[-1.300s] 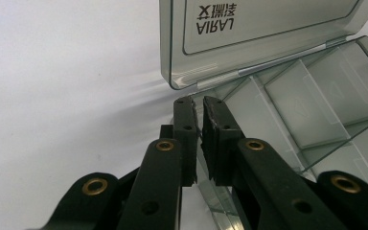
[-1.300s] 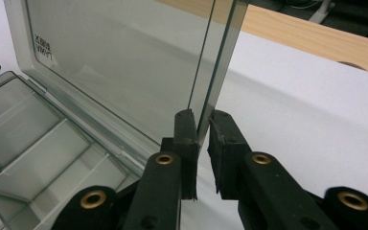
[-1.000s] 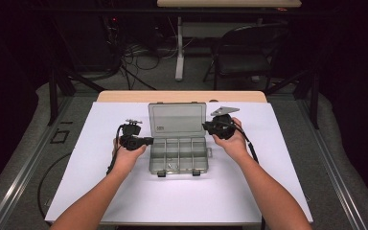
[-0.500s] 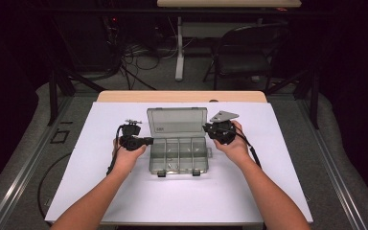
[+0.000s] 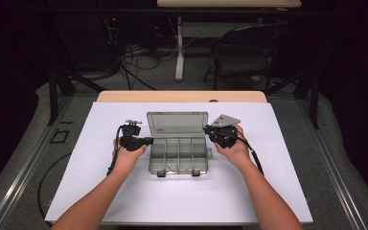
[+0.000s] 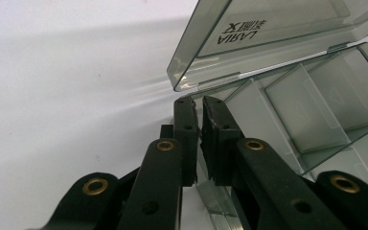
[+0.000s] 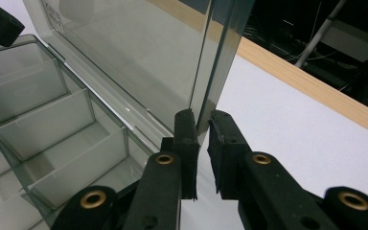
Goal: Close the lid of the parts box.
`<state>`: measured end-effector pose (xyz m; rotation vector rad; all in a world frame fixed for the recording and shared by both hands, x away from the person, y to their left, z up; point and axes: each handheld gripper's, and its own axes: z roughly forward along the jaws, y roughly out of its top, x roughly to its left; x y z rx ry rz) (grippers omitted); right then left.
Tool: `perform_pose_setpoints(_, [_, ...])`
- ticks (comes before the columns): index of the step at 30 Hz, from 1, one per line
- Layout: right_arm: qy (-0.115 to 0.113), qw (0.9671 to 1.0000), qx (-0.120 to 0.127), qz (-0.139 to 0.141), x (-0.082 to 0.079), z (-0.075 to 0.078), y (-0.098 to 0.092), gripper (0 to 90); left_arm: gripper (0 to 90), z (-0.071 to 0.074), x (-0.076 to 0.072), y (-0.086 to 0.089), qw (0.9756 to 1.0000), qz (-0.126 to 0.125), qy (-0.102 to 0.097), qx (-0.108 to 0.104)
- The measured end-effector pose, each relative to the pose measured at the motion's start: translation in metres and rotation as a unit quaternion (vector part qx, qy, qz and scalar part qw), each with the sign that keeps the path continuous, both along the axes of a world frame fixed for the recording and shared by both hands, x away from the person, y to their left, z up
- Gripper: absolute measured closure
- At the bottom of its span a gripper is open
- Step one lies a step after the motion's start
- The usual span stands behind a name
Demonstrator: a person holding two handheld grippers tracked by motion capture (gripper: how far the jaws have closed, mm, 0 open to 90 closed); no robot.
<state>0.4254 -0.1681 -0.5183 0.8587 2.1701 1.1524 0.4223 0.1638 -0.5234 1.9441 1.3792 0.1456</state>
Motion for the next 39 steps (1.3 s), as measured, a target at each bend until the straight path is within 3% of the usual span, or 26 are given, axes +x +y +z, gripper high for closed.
perform_pose_setpoints(4, [-0.003,1.0000,0.000,-0.001,-0.001,-0.001,0.000,82.2,84.2,0.000,-0.001,0.000,1.0000,0.001,0.000,-0.002])
perform_pose_setpoints(14, [-0.002,1.0000,0.003,-0.004,-0.003,-0.001,0.001,82.3,66.3,0.016,-0.004,0.011,0.9996,0.011,-0.017,-0.022])
perform_pose_setpoints(25, [-0.005,1.0000,0.000,-0.006,-0.004,-0.001,0.001,82.4,65.6,0.045,-0.012,0.018,0.9992,0.006,-0.039,-0.007])
perform_pose_setpoints(39, [-0.003,1.0000,0.004,-0.005,-0.005,-0.002,0.001,82.6,72.4,0.072,-0.009,0.022,0.9987,0.010,-0.050,-0.001])
